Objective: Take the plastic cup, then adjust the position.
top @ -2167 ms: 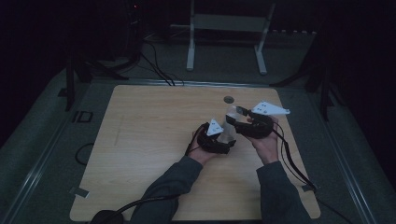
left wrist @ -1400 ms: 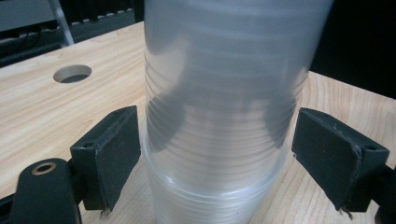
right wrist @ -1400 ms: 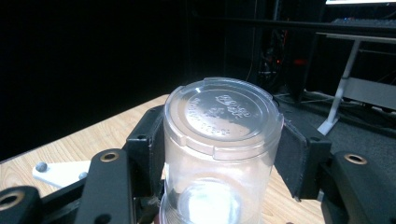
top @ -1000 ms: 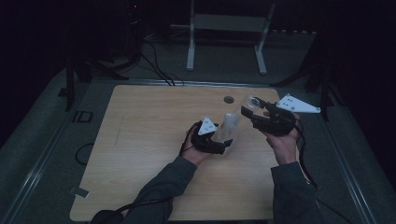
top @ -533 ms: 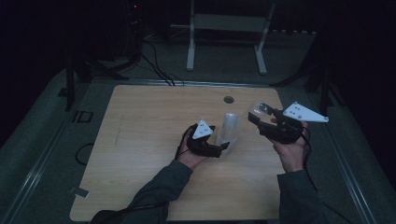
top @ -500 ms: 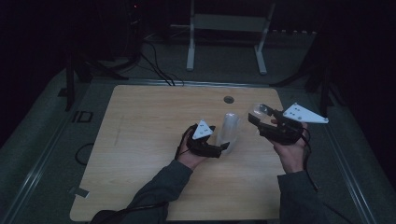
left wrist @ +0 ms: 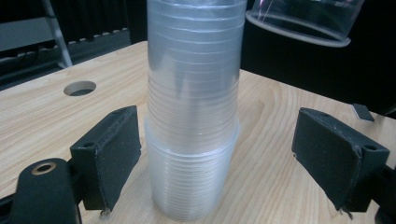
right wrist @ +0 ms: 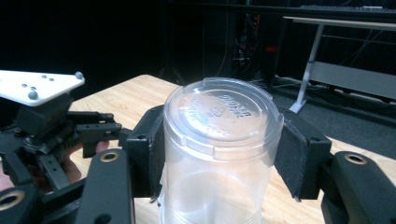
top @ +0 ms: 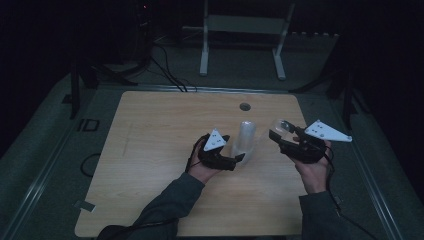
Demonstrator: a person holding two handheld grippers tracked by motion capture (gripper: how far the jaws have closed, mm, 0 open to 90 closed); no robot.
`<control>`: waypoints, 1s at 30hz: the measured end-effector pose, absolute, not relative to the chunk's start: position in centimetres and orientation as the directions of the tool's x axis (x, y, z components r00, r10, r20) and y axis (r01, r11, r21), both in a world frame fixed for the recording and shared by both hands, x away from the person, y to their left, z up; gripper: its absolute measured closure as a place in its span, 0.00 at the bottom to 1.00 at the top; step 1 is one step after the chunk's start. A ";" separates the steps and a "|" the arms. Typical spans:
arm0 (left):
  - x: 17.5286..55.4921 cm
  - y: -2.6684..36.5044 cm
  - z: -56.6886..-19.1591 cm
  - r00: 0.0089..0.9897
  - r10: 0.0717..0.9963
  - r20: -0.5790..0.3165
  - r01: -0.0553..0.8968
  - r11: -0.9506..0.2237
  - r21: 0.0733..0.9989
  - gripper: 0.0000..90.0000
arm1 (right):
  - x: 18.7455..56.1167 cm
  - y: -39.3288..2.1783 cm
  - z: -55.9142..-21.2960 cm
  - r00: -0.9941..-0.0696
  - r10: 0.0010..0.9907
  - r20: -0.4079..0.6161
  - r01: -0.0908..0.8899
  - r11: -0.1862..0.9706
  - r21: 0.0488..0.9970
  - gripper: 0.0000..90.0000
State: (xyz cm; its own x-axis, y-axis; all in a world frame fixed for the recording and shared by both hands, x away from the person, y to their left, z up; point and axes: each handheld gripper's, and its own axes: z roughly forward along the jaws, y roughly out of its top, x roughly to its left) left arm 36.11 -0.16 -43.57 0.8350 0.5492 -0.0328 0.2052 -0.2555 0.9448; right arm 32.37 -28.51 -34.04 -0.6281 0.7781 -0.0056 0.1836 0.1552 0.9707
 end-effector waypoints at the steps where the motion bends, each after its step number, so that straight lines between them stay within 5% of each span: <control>1: 36.0 -0.2 -43.5 0.836 0.548 -0.032 0.202 -0.254 0.946 0.18 | 32.3 -28.5 -34.2 -0.625 0.780 -0.001 0.189 0.153 0.970 0.45; 30: 34.8 -0.4 -42.6 0.855 0.519 -0.004 0.160 -0.256 0.953 0.17 | 31.3 -29.4 -37.9 -0.605 0.792 0.079 0.261 0.103 0.960 0.45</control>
State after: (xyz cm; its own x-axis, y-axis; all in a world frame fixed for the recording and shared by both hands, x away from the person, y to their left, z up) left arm 34.81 -0.39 -42.55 0.8546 0.5192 -0.0036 0.1597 -0.2562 0.9533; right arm 31.29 -29.38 -37.89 -0.6049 0.7923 0.0795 0.2607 0.1027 0.9599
